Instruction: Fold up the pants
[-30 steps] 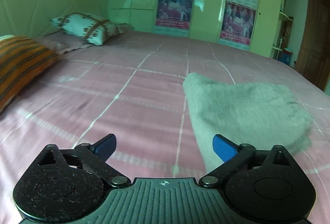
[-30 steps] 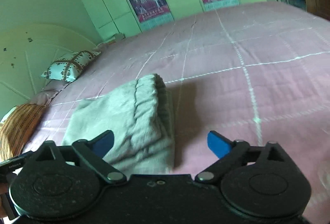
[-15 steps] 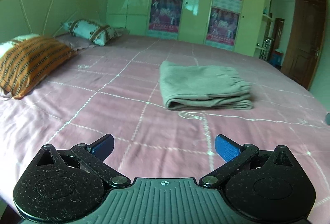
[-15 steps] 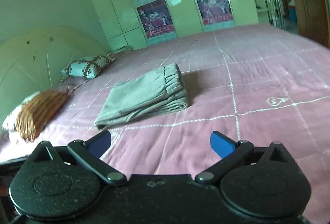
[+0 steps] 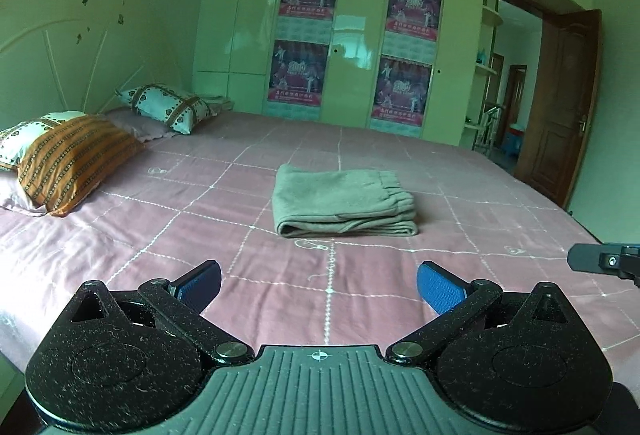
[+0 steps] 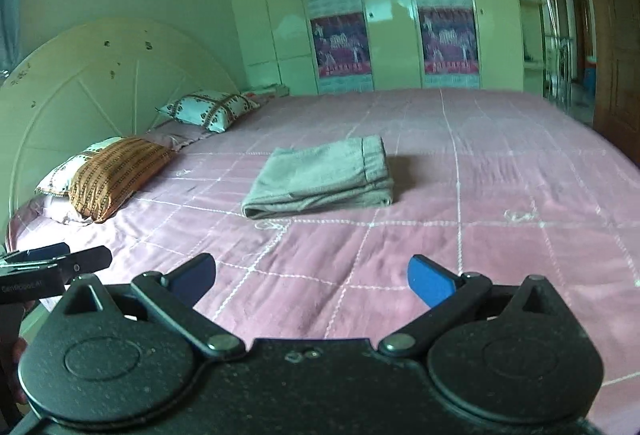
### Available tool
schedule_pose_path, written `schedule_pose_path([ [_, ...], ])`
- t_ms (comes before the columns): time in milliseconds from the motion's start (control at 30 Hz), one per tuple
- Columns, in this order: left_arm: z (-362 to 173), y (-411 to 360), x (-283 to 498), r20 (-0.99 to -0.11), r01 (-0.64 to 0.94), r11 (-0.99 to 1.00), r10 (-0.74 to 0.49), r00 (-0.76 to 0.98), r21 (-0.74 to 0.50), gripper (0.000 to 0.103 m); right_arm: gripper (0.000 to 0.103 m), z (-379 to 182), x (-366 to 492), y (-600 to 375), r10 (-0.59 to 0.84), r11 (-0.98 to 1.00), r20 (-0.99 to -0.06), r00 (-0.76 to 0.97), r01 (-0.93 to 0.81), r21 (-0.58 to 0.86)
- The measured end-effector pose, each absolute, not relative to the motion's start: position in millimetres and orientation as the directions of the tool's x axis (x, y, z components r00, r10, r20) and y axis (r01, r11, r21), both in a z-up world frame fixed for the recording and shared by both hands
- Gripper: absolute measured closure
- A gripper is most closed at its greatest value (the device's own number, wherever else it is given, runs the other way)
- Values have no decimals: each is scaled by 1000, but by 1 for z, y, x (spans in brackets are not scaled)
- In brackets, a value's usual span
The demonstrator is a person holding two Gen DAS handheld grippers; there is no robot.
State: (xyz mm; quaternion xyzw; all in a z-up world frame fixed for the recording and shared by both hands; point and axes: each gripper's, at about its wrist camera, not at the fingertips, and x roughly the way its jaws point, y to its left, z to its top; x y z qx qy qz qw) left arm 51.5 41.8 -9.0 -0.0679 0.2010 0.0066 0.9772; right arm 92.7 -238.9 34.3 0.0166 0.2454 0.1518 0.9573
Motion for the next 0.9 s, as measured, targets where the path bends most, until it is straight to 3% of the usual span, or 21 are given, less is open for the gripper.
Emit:
schedule_pose_path([
  [467, 30, 27, 8, -316, -26, 988, -25, 948, -154, 0, 6, 74, 49, -241, 269, 962, -375, 887, -262, 70],
  [900, 38, 11, 1, -296, 33, 992, -69, 953, -125, 0, 6, 68, 35, -223, 260, 964, -364, 894, -264, 38],
])
